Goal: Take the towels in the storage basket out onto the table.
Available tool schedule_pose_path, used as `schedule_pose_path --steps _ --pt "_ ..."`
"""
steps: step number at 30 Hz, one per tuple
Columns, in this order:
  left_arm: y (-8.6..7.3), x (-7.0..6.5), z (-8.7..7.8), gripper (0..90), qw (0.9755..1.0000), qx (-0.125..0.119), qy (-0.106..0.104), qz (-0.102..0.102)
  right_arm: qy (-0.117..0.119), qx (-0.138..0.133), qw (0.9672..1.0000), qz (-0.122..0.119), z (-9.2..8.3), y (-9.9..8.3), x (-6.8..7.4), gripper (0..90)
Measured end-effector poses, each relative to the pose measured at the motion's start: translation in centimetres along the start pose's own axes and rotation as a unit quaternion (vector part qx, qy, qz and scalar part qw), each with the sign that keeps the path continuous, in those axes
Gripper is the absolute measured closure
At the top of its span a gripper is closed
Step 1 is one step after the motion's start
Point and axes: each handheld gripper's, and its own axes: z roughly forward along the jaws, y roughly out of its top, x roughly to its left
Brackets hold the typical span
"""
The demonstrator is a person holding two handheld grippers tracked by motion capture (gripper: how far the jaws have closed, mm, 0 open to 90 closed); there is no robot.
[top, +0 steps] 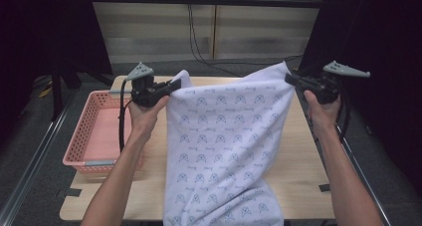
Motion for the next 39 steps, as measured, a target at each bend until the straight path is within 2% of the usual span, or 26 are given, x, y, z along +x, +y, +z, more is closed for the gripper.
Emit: schedule_pose_path --steps 2,3,4,5,7,8,9,10,11,13,14,15,17,18,19,21,24,26,28,29,31,32,33,36,37,39 --pt "0.1 1.1 0.9 68.0 0.9996 0.002 0.016 -0.022 -0.014 0.022 0.9997 -0.002 2.1 0.1 -0.9 87.9" --pt "0.0 1.5 1.2 65.3 0.9994 0.004 0.026 -0.025 -0.022 0.032 0.9992 0.004 3.1 -0.2 -1.3 79.2" --pt "-0.2 1.8 1.4 63.3 0.9991 0.006 0.031 -0.028 -0.037 0.046 0.9982 0.005 4.0 -0.6 -1.7 65.2" --pt "-0.5 1.9 1.4 61.7 0.9990 0.009 0.029 -0.033 -0.053 0.058 0.9969 0.009 4.6 -1.1 -1.9 62.9" --pt "-1.2 1.7 1.3 59.9 0.9992 0.018 0.022 -0.026 -0.044 0.065 0.9967 0.020 5.2 -2.2 -2.2 59.0" --pt "-1.5 1.5 1.3 60.5 0.9991 0.026 0.025 -0.020 -0.042 0.070 0.9965 0.019 5.2 -2.8 -2.1 57.9" --pt "-1.9 1.3 1.1 60.5 0.9991 0.031 0.020 -0.019 -0.036 0.076 0.9963 0.018 5.2 -3.2 -2.0 57.9" --pt "-2.3 1.1 1.0 60.6 0.9993 0.030 0.010 -0.021 -0.031 0.085 0.9958 0.011 5.0 -3.7 -1.8 57.6" --pt "-2.8 0.6 0.7 61.2 0.9992 0.034 0.010 -0.017 -0.030 0.093 0.9952 0.011 4.6 -4.2 -1.5 57.0" --pt "-3.5 -0.1 0.4 61.9 0.9989 0.044 -0.014 -0.012 -0.010 0.098 0.9951 0.011 3.6 -5.2 -0.8 57.0" --pt "-3.9 -0.8 0.1 61.8 0.9986 0.050 -0.018 -0.005 -0.006 0.100 0.9949 0.005 2.9 -5.7 -0.2 57.0" --pt "-4.3 -1.4 -0.3 62.0 0.9980 0.055 -0.032 0.003 0.001 0.103 0.9947 0.005 2.2 -6.3 0.3 57.0" --pt "-5.4 -2.6 -1.1 63.3 0.9970 0.064 -0.043 0.005 0.012 0.118 0.9929 -0.001 0.8 -7.6 1.3 56.5" --pt "-6.0 -3.2 -1.4 64.0 0.9957 0.072 -0.058 0.007 0.017 0.121 0.9925 0.002 0.0 -8.3 1.8 56.3" --pt "-6.7 -3.7 -1.7 64.6 0.9945 0.082 -0.064 0.010 0.030 0.125 0.9917 0.010 -0.7 -9.0 2.3 56.4" --pt "-8.4 -4.6 -2.5 65.4 0.9917 0.103 -0.076 0.010 0.041 0.131 0.9904 0.011 -2.1 -10.6 3.5 56.7" --pt "-11.2 -5.5 -3.8 66.4 0.9873 0.131 -0.090 0.006 0.076 0.164 0.9835 0.011 -4.0 -13.2 5.6 58.9" --pt "-13.0 -5.8 -4.3 67.5 0.9846 0.151 -0.089 0.000 0.099 0.192 0.9763 0.013 -5.1 -15.0 7.0 59.5" --pt "-14.7 -6.1 -4.7 67.5 0.9811 0.170 -0.092 -0.013 0.112 0.227 0.9673 0.011 -5.6 -16.8 8.2 59.4" --pt "-15.6 -6.2 -4.8 67.2 0.9787 0.182 -0.094 -0.011 0.115 0.238 0.9644 0.012 -5.7 -17.7 8.7 59.3" --pt "-17.0 -6.5 -4.9 66.2 0.9727 0.212 -0.094 -0.009 0.128 0.268 0.9548 0.009 -5.6 -19.1 9.2 56.5" --pt "-17.5 -6.6 -4.9 65.5 0.9710 0.219 -0.097 -0.010 0.126 0.283 0.9507 0.011 -5.3 -19.6 9.4 52.9" --pt "-17.7 -6.6 -4.9 64.9 0.9703 0.222 -0.096 -0.009 0.137 0.290 0.9470 0.011 -5.0 -19.9 9.5 52.9" --pt "-18.5 -6.4 -4.8 64.5 0.9683 0.231 -0.094 -0.011 0.163 0.304 0.9387 0.007 -4.2 -20.4 9.9 52.2" --pt "-18.7 -6.3 -4.7 64.3 0.9679 0.235 -0.090 -0.004 0.165 0.309 0.9368 -0.001 -4.0 -20.5 10.1 52.0" --pt "-19.1 -6.2 -4.3 64.7 0.9655 0.247 -0.083 0.002 0.173 0.309 0.9353 -0.010 -3.8 -20.6 10.3 51.5"
